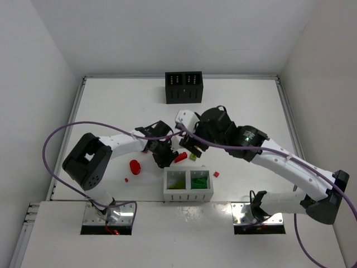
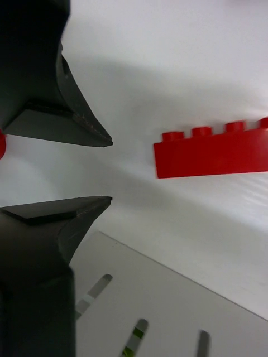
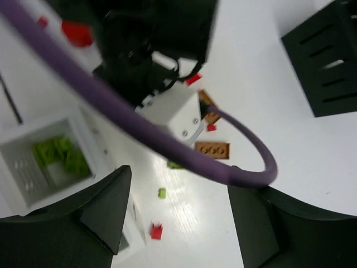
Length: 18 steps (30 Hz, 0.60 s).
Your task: Sort the legos into containers by color
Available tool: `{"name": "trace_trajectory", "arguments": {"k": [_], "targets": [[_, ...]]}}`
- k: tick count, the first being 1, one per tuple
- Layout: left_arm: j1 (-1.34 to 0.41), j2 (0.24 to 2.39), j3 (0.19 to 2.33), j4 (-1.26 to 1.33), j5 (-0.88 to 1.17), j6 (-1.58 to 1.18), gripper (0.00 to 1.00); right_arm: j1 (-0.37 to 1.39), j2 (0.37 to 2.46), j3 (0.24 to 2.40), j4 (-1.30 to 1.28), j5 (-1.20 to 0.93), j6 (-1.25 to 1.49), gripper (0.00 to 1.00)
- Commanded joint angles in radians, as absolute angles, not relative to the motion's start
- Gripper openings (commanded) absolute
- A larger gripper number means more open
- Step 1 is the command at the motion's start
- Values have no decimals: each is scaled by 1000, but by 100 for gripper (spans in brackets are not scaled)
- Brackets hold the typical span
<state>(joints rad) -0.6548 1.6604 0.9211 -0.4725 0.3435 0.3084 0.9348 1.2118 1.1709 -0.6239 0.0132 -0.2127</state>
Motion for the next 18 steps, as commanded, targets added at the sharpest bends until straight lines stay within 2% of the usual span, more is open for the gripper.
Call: {"name": "trace_trajectory", "arguments": {"k": [1, 7, 9, 13, 18], "targets": [[-655, 1646, 1005, -446, 405, 331, 46, 893, 1245, 1267, -545, 104, -46, 70], [-655, 1741, 1242, -436, 414, 273, 41, 818, 1227, 1246, -445, 202, 32, 70], [-646, 1807, 1342, -498, 477, 273, 39, 799, 1218, 1210, -388, 216, 41, 69], [-656, 1900, 1439, -564, 554, 297, 31, 747, 1207, 1173, -304, 268, 52, 69], [-667, 2006, 1549, -641, 597, 317, 31, 697, 1235, 1173, -301, 313, 84, 69]]}}
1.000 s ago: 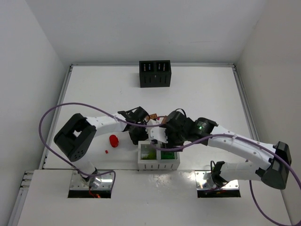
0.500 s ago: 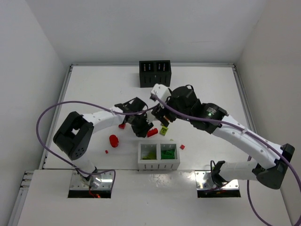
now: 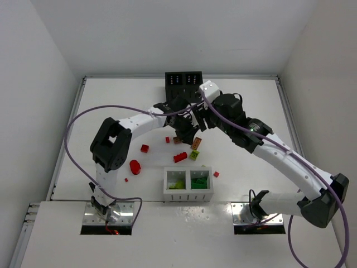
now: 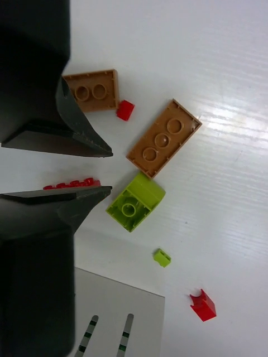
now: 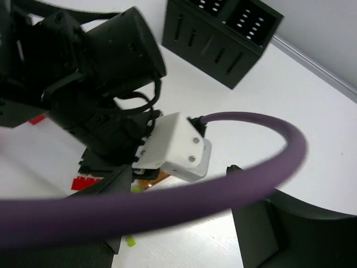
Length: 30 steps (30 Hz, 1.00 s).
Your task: Sort the legos into containers by color
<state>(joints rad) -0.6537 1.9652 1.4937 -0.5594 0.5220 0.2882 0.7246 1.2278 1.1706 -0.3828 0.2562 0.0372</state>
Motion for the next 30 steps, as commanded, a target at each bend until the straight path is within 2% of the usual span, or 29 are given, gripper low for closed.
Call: {"name": "trace_trajectory", "arguments": {"k": [1, 4, 7, 17, 23, 30], "targets": [[-667, 2006, 1549, -664, 597, 336, 33, 696, 1235, 1173, -301, 313, 100, 69], [-667, 2006, 1531, -678, 618, 386, 43, 643, 1245, 1164, -310, 301, 129, 70], [-676, 1996, 1511, -708, 618, 413, 48, 603, 1256, 1164, -331, 288, 164, 73], [-707, 2023, 1512, -723, 647, 414, 48, 528, 1298, 1184, -387, 244, 233, 77], [-716, 2042, 1513, -687, 638, 364, 42, 508, 1307, 1184, -405, 215, 245, 77], [-716, 2082, 1531, -658, 638, 314, 41, 479, 1316, 1184, -414, 215, 256, 77]]}}
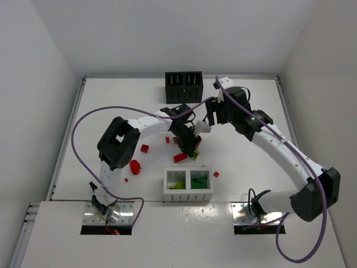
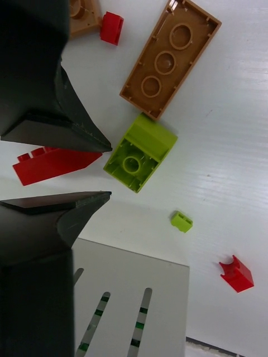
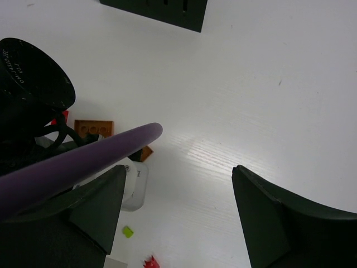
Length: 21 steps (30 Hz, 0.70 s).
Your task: Sort the legos into containers by color
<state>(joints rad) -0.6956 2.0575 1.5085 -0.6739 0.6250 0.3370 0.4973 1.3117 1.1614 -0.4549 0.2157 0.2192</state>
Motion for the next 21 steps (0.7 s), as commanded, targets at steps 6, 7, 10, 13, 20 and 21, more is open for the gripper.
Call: {"name": "trace_trajectory", "arguments": {"k": [6, 7, 10, 13, 20, 21], "targets": [[-716, 2126, 1560, -635, 638, 281, 39, 469, 1305, 1184, -414, 173, 256, 77], [-716, 2138, 1560, -635, 638, 270, 39, 469, 1305, 1184, -423, 173, 256, 77], [-716, 2160, 1569, -626, 638, 261, 37, 469, 1305, 1184, -446, 112, 226, 76], [-716, 2169, 1578, -617, 638, 261, 33, 469, 1305, 1195, -494, 71, 183, 76], [-716, 2189, 1578, -617, 620, 252, 19, 460, 1316, 1195, -552, -15, 92, 82], [-716, 2189, 1578, -617, 620, 252, 17, 460, 1316, 1184, -564, -24, 72, 84]]}}
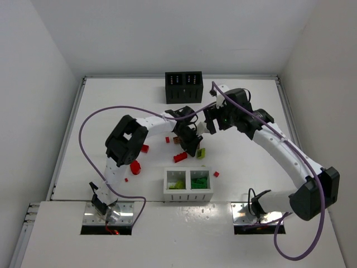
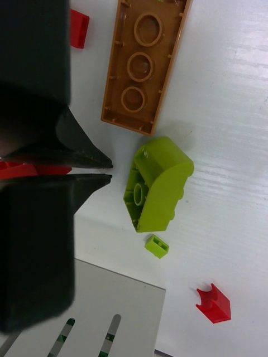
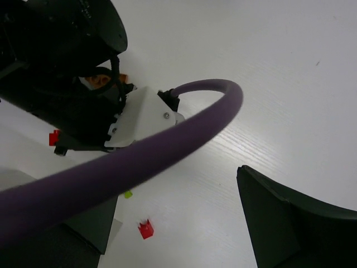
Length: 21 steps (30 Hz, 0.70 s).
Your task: Sort the legos into containers by color
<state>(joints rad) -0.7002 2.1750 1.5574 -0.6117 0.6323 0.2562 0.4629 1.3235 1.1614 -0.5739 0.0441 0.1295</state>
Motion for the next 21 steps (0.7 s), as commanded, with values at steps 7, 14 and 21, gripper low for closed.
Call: {"name": "trace_trajectory", "arguments": {"k": [7, 14, 21], "targets": [[-686, 2189, 1578, -607, 611, 229, 2, 460, 1286, 1118, -607, 4, 32, 87], [-631, 2143, 1578, -598, 709, 229, 23, 451, 1214, 1020, -649, 100, 90, 87], [-597, 2123, 1578, -580, 802, 209, 45, 442, 1150, 947, -687, -12, 52, 85]]}}
